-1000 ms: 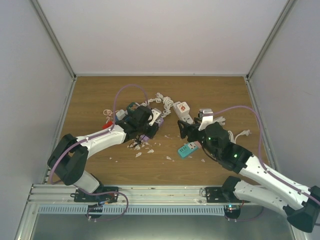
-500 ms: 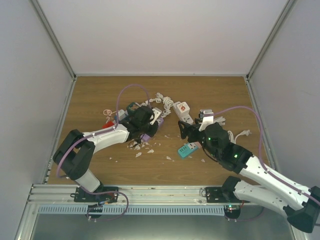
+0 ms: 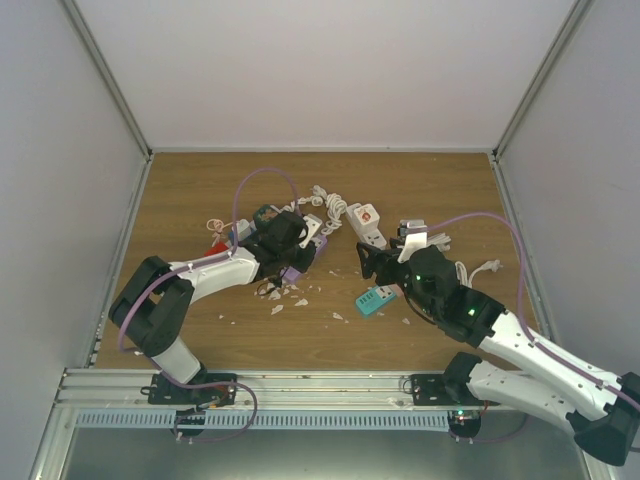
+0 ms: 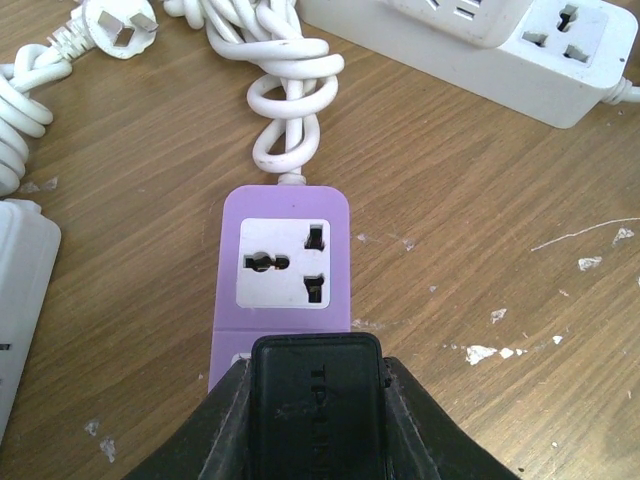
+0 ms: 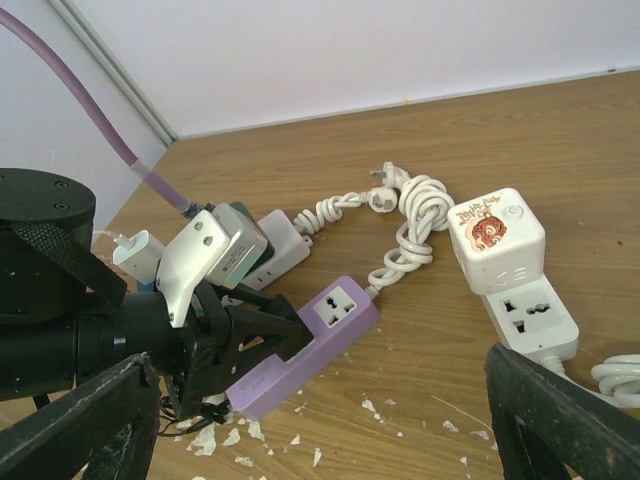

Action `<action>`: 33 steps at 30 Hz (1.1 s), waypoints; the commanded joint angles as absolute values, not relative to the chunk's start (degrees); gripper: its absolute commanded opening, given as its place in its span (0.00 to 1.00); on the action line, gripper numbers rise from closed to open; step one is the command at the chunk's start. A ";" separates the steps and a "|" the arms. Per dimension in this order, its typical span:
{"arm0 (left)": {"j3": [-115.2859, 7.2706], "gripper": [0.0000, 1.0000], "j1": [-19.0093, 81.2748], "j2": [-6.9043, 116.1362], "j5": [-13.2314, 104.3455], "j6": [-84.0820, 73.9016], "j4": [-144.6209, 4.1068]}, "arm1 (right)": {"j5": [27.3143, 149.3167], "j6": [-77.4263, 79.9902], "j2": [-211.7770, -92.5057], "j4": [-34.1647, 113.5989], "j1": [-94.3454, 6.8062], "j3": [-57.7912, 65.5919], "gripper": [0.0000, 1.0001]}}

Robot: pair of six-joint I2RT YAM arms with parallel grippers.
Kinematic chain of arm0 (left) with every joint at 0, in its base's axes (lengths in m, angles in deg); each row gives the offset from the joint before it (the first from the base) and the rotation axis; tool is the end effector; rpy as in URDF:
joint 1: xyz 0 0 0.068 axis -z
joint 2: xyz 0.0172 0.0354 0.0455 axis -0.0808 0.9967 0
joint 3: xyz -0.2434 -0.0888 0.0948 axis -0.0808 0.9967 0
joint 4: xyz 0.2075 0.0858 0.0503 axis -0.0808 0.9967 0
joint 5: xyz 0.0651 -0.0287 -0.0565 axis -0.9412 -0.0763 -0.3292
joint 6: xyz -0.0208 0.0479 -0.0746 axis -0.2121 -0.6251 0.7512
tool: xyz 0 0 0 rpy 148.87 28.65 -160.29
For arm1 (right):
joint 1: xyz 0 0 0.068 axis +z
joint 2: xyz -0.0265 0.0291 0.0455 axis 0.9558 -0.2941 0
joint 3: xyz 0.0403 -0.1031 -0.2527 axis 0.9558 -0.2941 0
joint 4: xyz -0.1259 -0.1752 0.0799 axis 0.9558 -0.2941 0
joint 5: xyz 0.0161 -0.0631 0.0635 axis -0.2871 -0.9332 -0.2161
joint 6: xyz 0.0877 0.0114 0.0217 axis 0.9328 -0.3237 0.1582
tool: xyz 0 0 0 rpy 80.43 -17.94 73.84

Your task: Insert the plug

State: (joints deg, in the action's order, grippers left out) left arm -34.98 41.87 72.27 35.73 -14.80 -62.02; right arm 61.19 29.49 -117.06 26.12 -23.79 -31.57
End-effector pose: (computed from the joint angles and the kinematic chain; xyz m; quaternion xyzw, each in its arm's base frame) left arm 0.2741 -0.2056 0.1789 0.2768 0.8850 -0.1133 0.3568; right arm 0.1465 0.1276 0.2922 -0.0027 0.8133 0.2757 0.5124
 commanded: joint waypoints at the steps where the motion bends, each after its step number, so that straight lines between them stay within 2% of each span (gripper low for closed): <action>1: -34.39 0.11 41.55 74.83 35.66 -15.76 -61.43 | 59.44 30.43 -116.80 26.15 -24.21 -32.30 0.88; 11: -32.66 0.07 41.38 79.96 37.19 -13.69 -59.81 | 59.35 30.34 -116.54 26.05 -24.20 -32.14 0.88; 15: -32.38 0.09 41.28 80.26 37.21 -12.52 -59.69 | 59.31 30.41 -116.41 25.90 -24.19 -32.05 0.88; 20: -37.00 0.17 40.69 80.11 38.04 -10.46 -55.63 | 59.39 30.70 -116.32 25.69 -24.19 -31.38 0.89; 26: -36.45 0.13 38.74 80.07 43.15 -7.44 -56.21 | 59.19 31.26 -116.19 25.33 -24.21 -30.98 0.89; 33: -32.63 0.14 40.11 81.90 38.00 -6.23 -58.00 | 59.35 31.81 -116.16 25.34 -24.23 -30.91 0.89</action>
